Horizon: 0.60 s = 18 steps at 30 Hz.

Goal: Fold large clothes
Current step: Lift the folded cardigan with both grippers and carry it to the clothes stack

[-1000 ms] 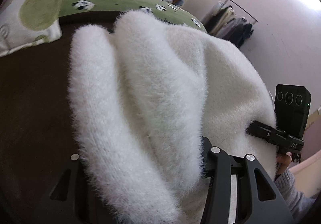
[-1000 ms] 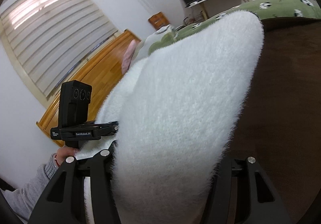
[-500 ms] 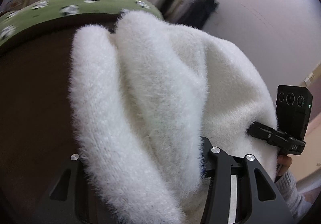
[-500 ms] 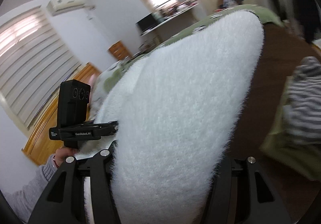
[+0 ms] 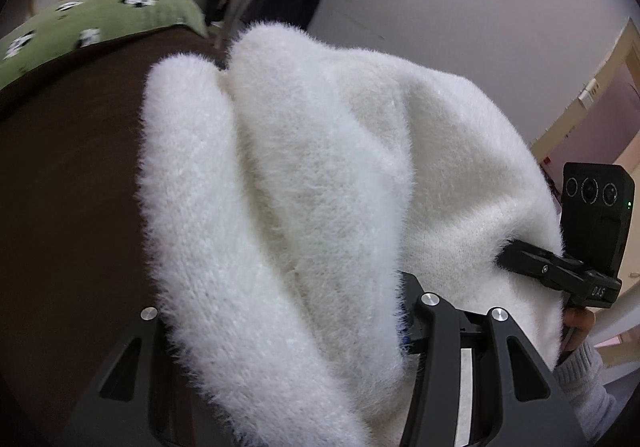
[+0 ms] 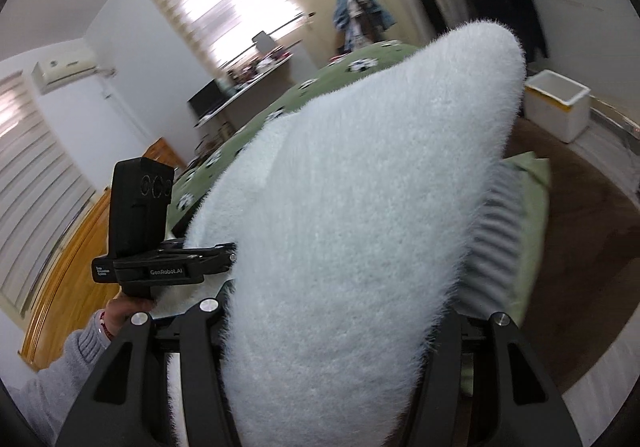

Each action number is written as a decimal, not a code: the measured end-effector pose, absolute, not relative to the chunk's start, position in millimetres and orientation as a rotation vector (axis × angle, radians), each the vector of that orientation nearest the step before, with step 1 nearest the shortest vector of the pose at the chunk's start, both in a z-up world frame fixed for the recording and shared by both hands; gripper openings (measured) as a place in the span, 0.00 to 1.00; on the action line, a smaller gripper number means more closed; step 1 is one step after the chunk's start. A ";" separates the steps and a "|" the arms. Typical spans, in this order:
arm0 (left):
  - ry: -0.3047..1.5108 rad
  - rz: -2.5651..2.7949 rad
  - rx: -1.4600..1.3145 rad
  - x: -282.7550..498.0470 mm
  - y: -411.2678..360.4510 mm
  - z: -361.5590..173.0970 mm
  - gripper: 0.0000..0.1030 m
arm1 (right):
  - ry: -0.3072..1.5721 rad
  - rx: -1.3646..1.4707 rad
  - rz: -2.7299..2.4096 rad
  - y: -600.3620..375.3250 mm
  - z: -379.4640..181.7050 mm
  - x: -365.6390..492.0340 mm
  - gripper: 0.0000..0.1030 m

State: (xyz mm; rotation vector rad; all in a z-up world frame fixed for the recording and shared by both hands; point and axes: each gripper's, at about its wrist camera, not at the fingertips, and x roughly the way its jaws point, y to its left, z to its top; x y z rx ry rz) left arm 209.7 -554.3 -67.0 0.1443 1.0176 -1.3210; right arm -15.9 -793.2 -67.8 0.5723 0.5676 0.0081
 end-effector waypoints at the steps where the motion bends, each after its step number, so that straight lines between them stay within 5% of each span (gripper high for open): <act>1: 1.013 -1.326 0.162 207.8 -566.6 -67.0 0.49 | 0.564 0.579 -0.003 -802.9 -70.3 -17.5 0.53; 18: 1.058 -1.309 0.242 211.9 -657.4 -71.5 0.51 | 0.581 0.671 0.001 -896.9 -110.3 13.0 0.53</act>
